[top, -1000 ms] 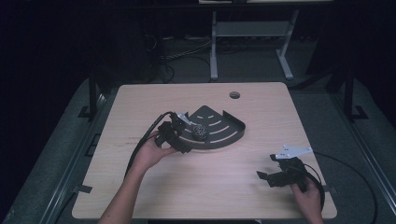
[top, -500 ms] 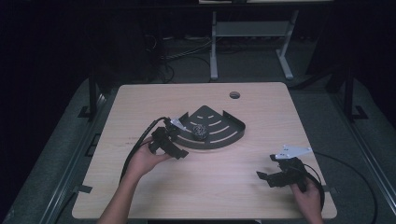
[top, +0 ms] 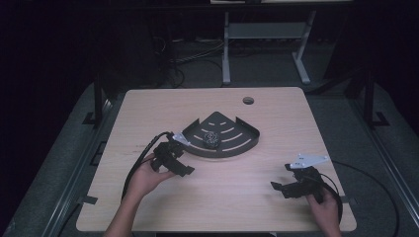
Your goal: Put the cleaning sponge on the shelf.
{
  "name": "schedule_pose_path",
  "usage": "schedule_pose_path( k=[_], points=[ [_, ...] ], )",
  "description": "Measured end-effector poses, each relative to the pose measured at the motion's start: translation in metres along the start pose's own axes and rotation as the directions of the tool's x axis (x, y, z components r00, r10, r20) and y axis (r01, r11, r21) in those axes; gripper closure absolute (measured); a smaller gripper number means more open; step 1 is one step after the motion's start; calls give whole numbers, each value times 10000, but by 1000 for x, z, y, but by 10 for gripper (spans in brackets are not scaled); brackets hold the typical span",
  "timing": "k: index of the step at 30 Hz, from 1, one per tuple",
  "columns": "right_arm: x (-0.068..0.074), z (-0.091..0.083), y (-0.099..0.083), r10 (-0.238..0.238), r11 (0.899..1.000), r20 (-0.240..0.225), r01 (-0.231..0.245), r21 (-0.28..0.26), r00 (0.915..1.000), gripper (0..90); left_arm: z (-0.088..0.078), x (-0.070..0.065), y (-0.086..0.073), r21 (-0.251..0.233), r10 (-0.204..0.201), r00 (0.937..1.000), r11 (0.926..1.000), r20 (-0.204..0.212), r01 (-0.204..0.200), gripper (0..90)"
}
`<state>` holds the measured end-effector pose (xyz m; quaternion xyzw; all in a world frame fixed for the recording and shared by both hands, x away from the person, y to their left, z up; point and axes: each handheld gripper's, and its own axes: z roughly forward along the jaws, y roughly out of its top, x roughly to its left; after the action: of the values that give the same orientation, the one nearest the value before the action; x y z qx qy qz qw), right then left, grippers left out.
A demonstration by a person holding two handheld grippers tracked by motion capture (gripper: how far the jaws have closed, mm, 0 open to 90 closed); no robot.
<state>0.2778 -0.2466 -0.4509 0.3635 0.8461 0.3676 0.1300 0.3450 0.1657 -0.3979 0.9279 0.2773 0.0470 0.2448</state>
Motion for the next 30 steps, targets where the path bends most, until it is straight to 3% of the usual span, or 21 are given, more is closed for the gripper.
schedule_pose_path(
  k=[30],
  points=[
    [1,3,0,-27,9999,1,27,97,10000,138,-15,-18,-35,-378,-168,9997,9992,-189,161,226]
  ],
)
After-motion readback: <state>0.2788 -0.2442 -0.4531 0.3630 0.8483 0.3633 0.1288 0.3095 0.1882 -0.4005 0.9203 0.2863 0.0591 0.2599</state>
